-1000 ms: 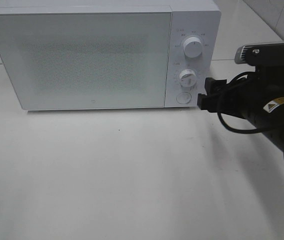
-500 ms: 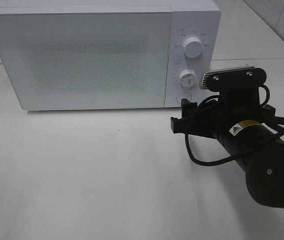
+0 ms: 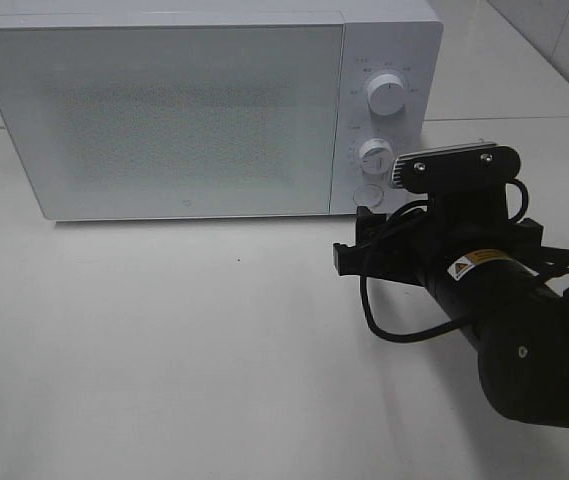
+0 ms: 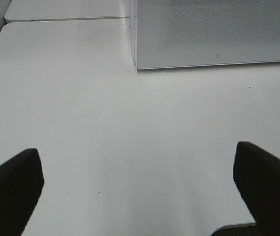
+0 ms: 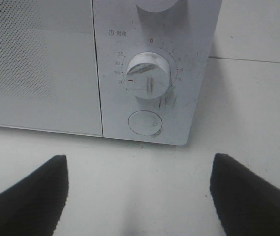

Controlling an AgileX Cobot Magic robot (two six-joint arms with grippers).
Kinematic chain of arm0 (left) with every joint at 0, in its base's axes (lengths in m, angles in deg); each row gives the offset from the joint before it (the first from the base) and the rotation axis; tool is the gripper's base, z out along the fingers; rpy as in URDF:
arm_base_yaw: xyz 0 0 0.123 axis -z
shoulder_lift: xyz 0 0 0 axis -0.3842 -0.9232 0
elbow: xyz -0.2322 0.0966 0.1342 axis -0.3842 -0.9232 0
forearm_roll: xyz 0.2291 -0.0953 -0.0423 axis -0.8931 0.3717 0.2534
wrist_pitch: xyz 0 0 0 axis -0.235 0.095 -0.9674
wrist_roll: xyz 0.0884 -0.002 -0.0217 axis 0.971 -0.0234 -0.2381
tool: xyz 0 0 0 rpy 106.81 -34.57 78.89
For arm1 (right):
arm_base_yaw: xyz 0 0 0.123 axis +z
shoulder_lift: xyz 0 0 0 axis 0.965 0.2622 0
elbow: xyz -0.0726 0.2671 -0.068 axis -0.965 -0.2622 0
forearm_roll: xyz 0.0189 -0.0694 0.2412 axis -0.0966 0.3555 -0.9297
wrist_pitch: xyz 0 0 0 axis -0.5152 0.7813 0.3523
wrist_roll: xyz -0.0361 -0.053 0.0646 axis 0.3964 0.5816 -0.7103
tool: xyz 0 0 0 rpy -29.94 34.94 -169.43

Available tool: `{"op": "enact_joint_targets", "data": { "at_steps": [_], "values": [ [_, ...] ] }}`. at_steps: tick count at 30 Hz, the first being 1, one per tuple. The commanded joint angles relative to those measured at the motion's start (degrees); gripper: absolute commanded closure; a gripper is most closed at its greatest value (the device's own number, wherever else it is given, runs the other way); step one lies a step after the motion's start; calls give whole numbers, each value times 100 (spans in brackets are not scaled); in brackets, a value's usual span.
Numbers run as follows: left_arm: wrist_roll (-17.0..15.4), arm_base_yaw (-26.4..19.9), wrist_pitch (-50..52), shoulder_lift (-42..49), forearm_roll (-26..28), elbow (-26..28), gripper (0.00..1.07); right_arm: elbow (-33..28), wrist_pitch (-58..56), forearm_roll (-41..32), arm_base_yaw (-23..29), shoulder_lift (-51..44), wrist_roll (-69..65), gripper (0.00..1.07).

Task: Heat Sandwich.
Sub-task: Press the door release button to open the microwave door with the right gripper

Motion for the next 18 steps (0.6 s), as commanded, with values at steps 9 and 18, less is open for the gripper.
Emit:
{"op": "enact_joint_targets", "data": {
  "at_steps": [9, 18],
  "values": [
    [17, -11, 0, 115, 23, -17, 3, 46, 6, 23, 23, -23, -1713, 31],
    [17, -11, 0, 115, 23, -17, 3, 46, -11, 46, 23, -23, -5237, 31]
  ]
}}
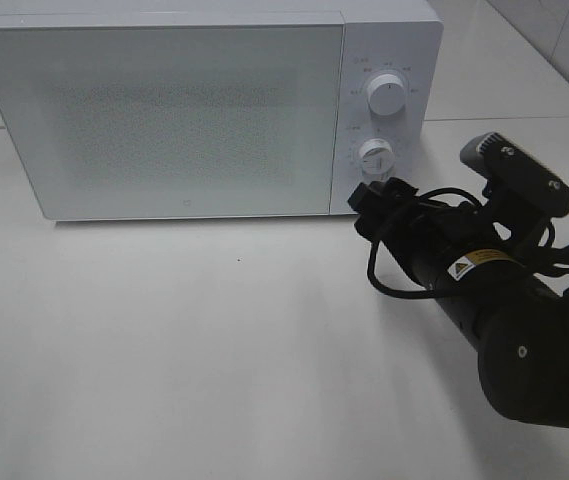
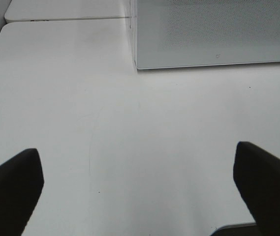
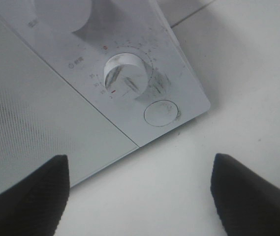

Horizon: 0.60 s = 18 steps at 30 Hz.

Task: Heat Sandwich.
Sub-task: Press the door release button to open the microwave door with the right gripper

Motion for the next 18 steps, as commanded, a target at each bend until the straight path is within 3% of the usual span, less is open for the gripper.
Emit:
{"op": "enact_joint_targets", "data": {
  "at_steps": [1, 5, 11, 18],
  "values": [
    [17, -11, 0, 115, 23, -17, 3, 46, -11, 57, 23, -23, -1100, 31],
    [17, -11, 0, 115, 23, -17, 3, 46, -40, 57, 23, -23, -2865, 31],
    [17, -11, 0, 115, 23, -17, 3, 46, -40, 80, 23, -23, -4137, 37],
    [17, -11, 0, 115, 23, -17, 3, 46, -69, 103, 23, -23, -5076, 63]
  ]
}}
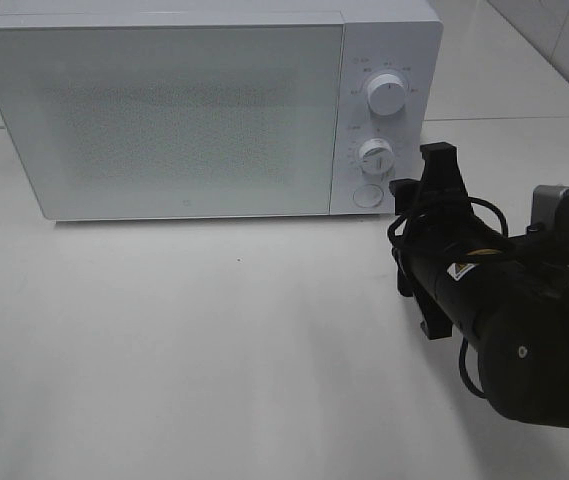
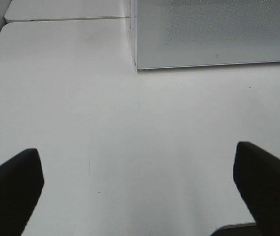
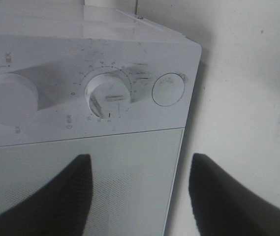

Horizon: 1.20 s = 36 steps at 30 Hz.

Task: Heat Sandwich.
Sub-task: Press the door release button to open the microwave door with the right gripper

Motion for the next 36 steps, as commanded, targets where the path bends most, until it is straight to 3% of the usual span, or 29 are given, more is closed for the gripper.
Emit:
{"op": "enact_joint_targets", "data": {
  "at_steps": [1, 3, 5, 7, 26, 36],
  "values": [
    [17, -11, 0, 115, 23, -17, 3, 46, -103, 92, 23, -23, -413, 75],
    [17, -11, 0, 115, 23, -17, 3, 46, -172, 92, 23, -23, -556, 87],
    [17, -11, 0, 115, 23, -17, 3, 46, -195, 92, 23, -23, -607, 92],
    [17, -11, 0, 115, 23, -17, 3, 46, -309, 189, 23, -23, -751, 106],
    [17, -11, 0, 115, 23, -17, 3, 46, -584, 350, -6, 258, -940, 107],
    [17, -11, 0, 115, 23, -17, 3, 470, -1043, 1037, -596, 384, -934, 107]
  ]
}}
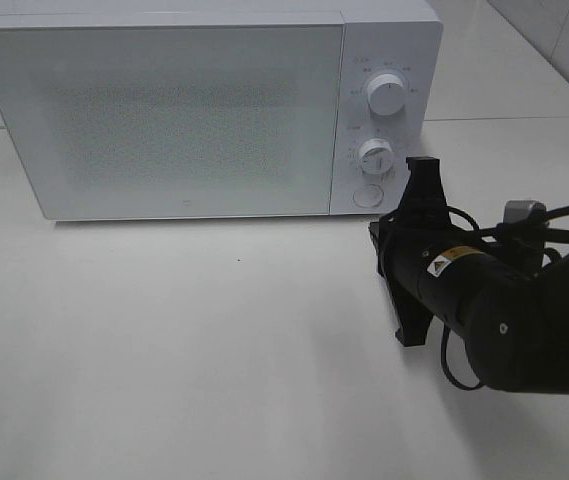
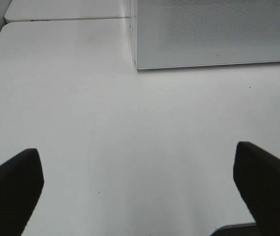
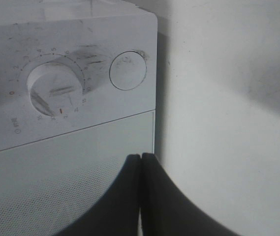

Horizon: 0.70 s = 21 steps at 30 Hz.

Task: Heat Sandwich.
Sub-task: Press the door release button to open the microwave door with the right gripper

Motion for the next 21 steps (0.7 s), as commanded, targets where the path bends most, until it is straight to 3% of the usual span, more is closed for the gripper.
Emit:
{"op": "enact_joint_targets", "data": {
  "at_steps": [1, 21],
  "values": [
    [17, -11, 0, 115, 23, -17, 3, 212, -332, 269, -212, 52, -40, 107],
    [17, -11, 0, 115, 23, -17, 3, 1232, -756, 917, -1020, 859, -52, 107]
  ]
}}
